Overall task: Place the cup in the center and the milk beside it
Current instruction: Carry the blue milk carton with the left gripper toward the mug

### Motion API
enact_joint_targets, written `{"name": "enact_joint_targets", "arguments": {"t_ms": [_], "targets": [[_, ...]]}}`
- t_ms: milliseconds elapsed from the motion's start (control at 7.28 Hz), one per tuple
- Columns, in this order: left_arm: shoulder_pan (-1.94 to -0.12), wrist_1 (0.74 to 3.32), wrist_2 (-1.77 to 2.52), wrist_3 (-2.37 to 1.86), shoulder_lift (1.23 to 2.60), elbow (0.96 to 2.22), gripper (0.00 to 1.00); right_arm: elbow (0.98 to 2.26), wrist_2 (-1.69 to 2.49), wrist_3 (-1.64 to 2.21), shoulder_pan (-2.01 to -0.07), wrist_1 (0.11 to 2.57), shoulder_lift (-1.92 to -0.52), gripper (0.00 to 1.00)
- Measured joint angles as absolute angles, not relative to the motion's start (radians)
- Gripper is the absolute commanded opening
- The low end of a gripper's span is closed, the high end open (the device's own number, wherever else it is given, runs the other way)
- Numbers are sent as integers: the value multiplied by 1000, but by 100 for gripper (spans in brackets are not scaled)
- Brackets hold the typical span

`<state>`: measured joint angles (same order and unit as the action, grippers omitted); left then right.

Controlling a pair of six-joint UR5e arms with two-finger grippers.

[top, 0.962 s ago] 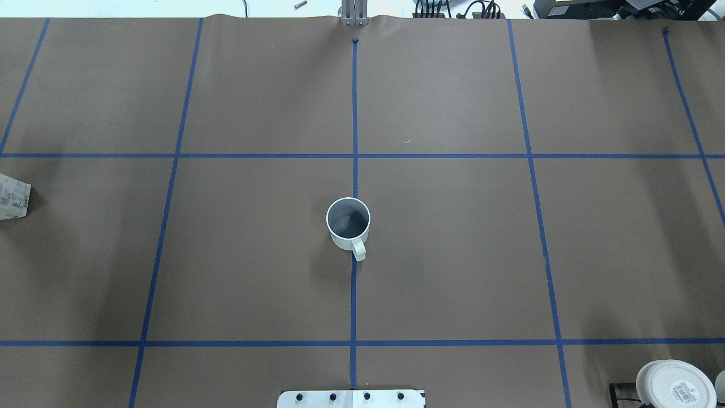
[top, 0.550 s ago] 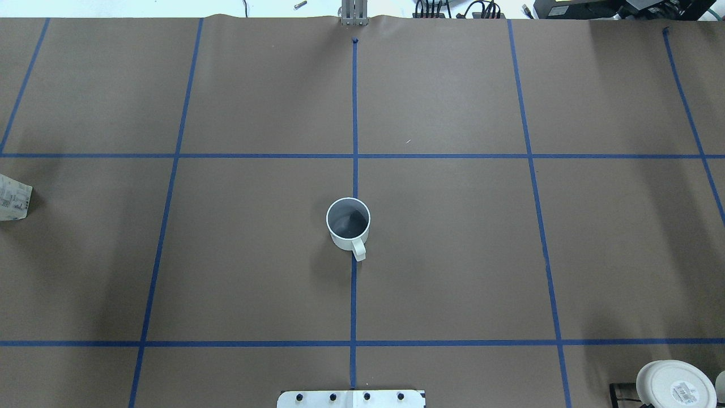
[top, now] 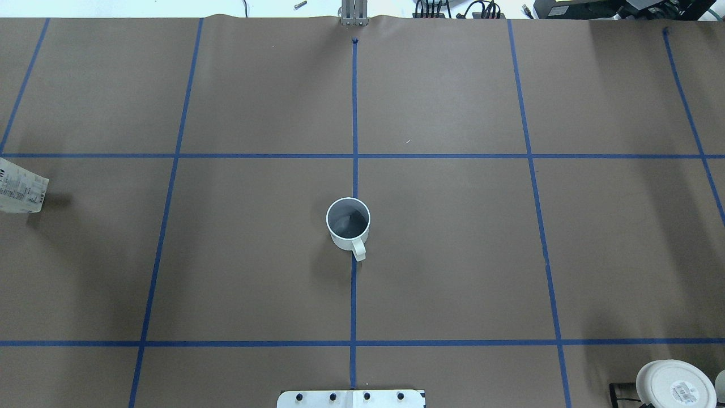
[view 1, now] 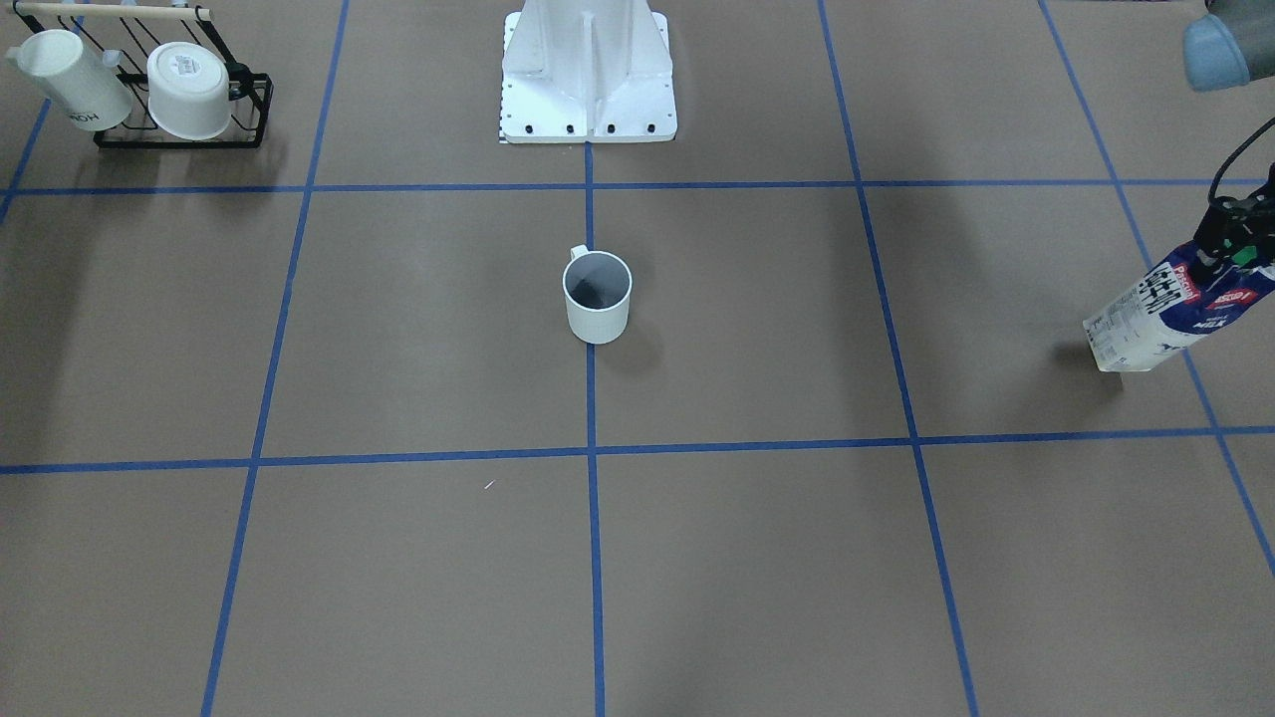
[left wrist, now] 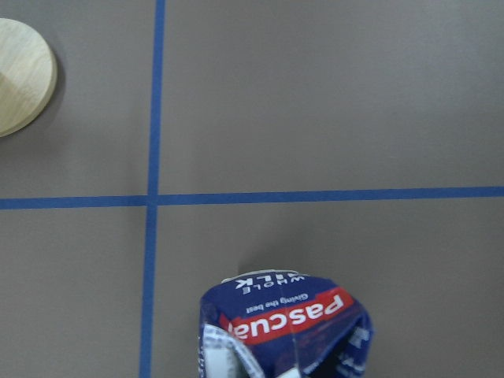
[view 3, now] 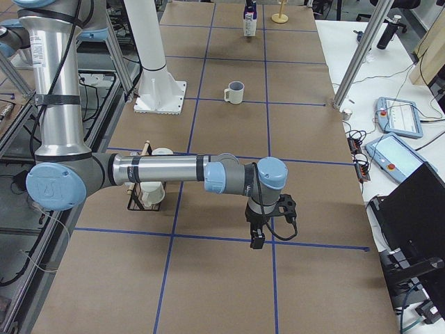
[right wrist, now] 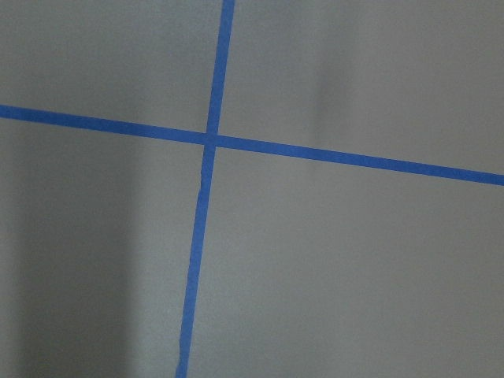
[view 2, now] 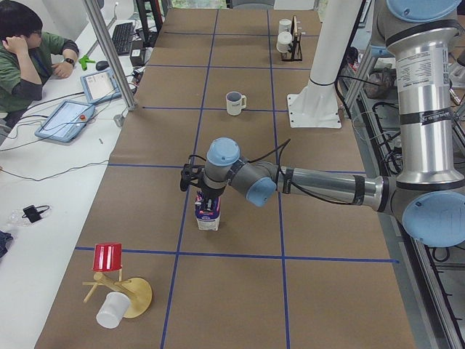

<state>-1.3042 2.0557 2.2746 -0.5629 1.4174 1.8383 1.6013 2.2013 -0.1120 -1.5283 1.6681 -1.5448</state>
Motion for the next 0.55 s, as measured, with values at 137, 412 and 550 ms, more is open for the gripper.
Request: {"name": "enact_joint_targets", "arguments": {"t_ms": [137,412,550], "targets": [[-1300,2001,2281,-608,1443,1890,0,1601,2201,-112,-1528,1669,-1545,100],[-1199,1905,2259,-826,1555,1986,0,1598,2201,-112,-1529,1669,-1547,100],[-1108,1858,2219,-948,1643,2005,0,1594,2201,-112,-1529,1669,-1548,100]]}}
